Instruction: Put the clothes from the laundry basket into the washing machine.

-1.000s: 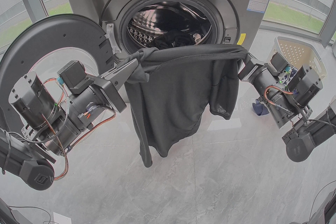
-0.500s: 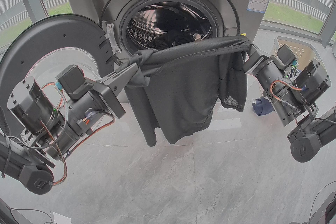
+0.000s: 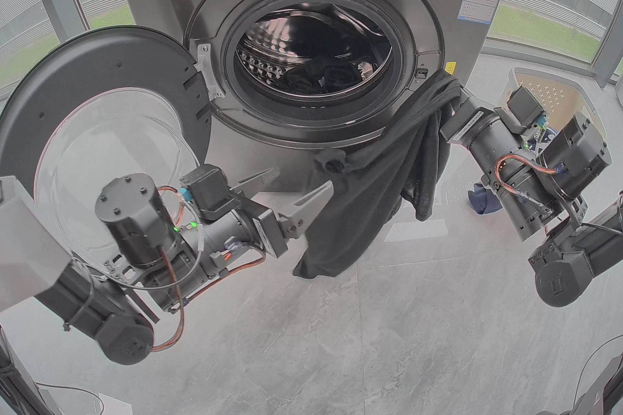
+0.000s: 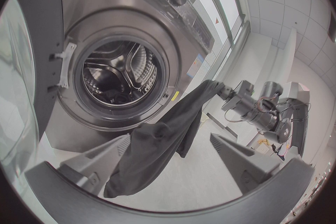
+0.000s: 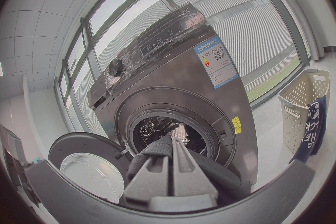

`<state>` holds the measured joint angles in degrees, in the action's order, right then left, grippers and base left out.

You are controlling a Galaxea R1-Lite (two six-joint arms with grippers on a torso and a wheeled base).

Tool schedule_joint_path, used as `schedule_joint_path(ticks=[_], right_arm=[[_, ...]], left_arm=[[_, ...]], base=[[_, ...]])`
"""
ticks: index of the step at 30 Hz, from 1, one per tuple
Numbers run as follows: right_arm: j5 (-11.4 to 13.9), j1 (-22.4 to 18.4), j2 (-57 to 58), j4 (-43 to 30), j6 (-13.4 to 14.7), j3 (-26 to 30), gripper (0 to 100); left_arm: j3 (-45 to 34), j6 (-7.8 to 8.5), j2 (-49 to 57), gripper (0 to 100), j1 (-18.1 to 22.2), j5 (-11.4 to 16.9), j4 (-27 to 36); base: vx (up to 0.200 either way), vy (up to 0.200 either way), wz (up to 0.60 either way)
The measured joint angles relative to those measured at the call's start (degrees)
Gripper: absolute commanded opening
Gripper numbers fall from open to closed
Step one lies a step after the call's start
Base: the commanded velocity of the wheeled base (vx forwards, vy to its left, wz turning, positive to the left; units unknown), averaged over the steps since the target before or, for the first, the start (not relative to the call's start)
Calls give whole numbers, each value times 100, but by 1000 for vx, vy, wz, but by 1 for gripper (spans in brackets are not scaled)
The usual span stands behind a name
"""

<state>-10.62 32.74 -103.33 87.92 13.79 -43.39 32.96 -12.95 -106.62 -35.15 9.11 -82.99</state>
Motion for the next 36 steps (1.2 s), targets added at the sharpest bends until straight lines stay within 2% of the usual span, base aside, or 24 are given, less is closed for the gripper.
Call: schedule_joint_path(ticks=[12, 24, 28, 32, 36], right_arm=[[83, 79, -50, 5, -2, 212, 0], [110, 71, -54, 5, -7, 293, 0], [105, 79, -59, 2, -7, 279, 0], [101, 88, -61, 2, -7, 273, 0], [99, 96, -59, 2, -7, 266, 0]], left_arm=[[612, -51, -1235, 100, 30, -52, -216], [926, 30, -1915, 100, 20, 0, -323], [918, 167, -2053, 100, -16, 9, -328], [1030, 397, -2246, 100, -18, 9, -330], [1232, 488, -2431, 100, 1, 6, -323]], base=[[0, 0, 0], [0, 0, 0], [0, 0, 0], [0, 0, 0], [0, 0, 0]])
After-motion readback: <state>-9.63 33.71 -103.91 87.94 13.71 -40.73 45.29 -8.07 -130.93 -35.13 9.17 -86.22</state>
